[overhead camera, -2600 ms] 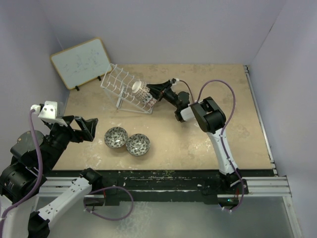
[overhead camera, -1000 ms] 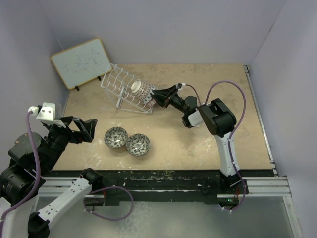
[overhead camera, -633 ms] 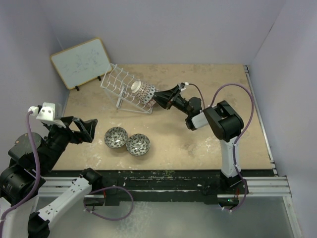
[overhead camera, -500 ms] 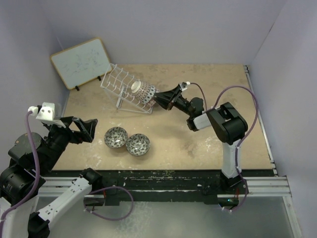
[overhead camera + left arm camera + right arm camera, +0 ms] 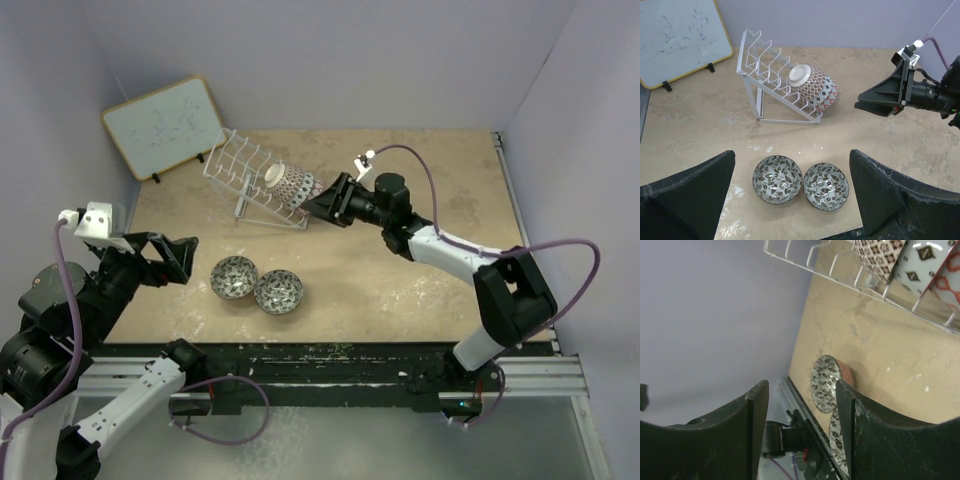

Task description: Load the bowls into the dish rack

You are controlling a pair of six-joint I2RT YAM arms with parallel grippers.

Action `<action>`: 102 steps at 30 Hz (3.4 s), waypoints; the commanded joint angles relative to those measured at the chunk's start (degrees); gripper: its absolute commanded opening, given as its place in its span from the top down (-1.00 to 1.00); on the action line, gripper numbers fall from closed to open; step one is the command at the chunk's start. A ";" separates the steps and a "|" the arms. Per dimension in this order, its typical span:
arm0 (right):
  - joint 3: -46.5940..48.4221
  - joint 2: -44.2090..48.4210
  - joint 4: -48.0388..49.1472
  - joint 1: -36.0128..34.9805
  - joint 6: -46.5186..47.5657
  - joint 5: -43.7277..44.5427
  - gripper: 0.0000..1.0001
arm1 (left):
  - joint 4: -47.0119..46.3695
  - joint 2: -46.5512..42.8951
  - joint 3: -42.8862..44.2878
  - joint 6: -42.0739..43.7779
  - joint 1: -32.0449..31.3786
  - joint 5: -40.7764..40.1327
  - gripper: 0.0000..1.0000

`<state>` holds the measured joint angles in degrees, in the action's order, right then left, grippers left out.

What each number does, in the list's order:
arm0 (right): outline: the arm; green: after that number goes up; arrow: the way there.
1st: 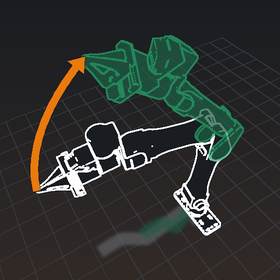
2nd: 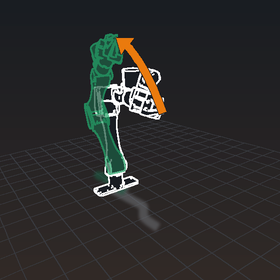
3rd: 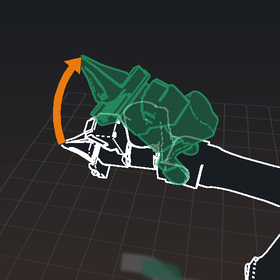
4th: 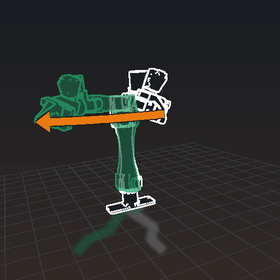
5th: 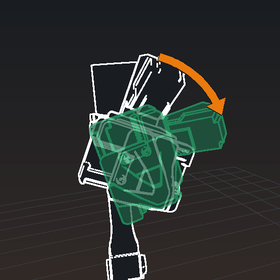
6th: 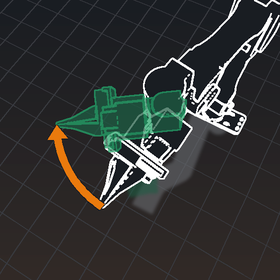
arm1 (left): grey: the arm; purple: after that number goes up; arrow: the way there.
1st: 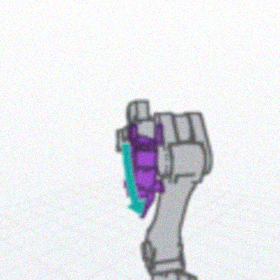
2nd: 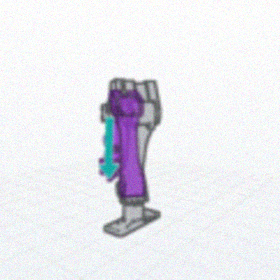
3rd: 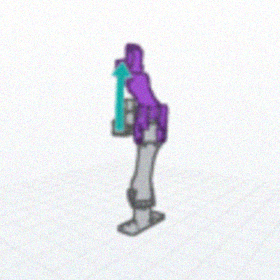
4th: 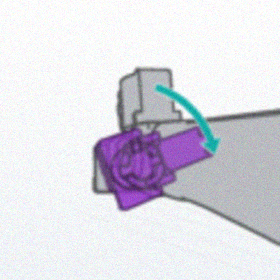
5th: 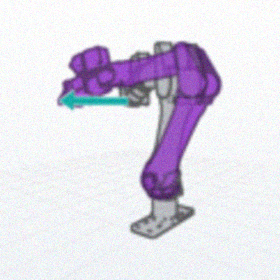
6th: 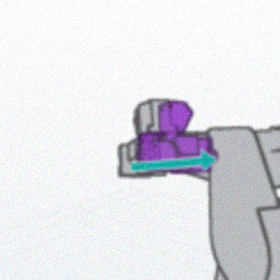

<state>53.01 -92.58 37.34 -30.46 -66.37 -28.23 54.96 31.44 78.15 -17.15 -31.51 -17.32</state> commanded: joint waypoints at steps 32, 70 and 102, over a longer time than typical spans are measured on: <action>31.54 -13.26 -59.00 -38.98 32.22 34.29 -0.36 | -0.61 -0.14 3.65 1.06 0.22 -2.69 -0.98; 35.29 -23.35 -69.67 -42.19 32.41 49.06 0.65 | 0.24 -2.25 1.88 1.33 0.22 -3.88 -0.98; 14.89 7.39 -13.25 -17.34 21.24 8.14 1.00 | -0.40 -0.37 5.89 3.76 0.22 -4.46 -0.98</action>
<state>67.55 -87.64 4.12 -48.53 -40.86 -7.09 56.27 29.98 82.72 -15.05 -31.51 -21.26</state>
